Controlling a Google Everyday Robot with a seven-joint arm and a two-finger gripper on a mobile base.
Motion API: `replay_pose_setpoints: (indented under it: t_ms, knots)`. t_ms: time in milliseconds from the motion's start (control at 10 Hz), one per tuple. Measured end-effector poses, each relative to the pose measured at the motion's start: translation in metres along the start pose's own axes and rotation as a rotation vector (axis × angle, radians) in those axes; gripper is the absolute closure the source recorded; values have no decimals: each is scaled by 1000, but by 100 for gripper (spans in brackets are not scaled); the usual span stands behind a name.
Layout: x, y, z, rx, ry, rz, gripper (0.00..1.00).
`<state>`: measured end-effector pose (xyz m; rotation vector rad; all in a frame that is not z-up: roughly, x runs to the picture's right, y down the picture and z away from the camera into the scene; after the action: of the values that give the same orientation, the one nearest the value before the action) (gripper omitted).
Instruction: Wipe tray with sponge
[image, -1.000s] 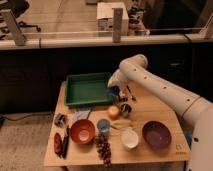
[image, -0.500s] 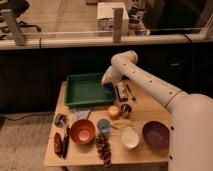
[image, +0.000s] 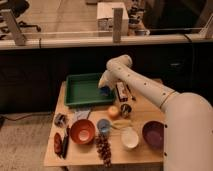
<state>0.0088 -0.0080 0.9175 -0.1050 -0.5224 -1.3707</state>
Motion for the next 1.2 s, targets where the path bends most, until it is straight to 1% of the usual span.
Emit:
replay_pose_setpoints:
  t_ms: [200, 300, 500, 800, 1100, 1200]
  knots:
    - [-3, 1, 21, -10, -2, 24, 100]
    - [-3, 2, 26, -14, -1, 35, 100]
    - [-3, 4, 32, -21, 0, 53, 100]
    - [-1, 1, 38, -30, 14, 69, 100]
    - [7, -4, 41, -32, 35, 69, 100]
    - [7, -7, 43, -31, 36, 67, 100]
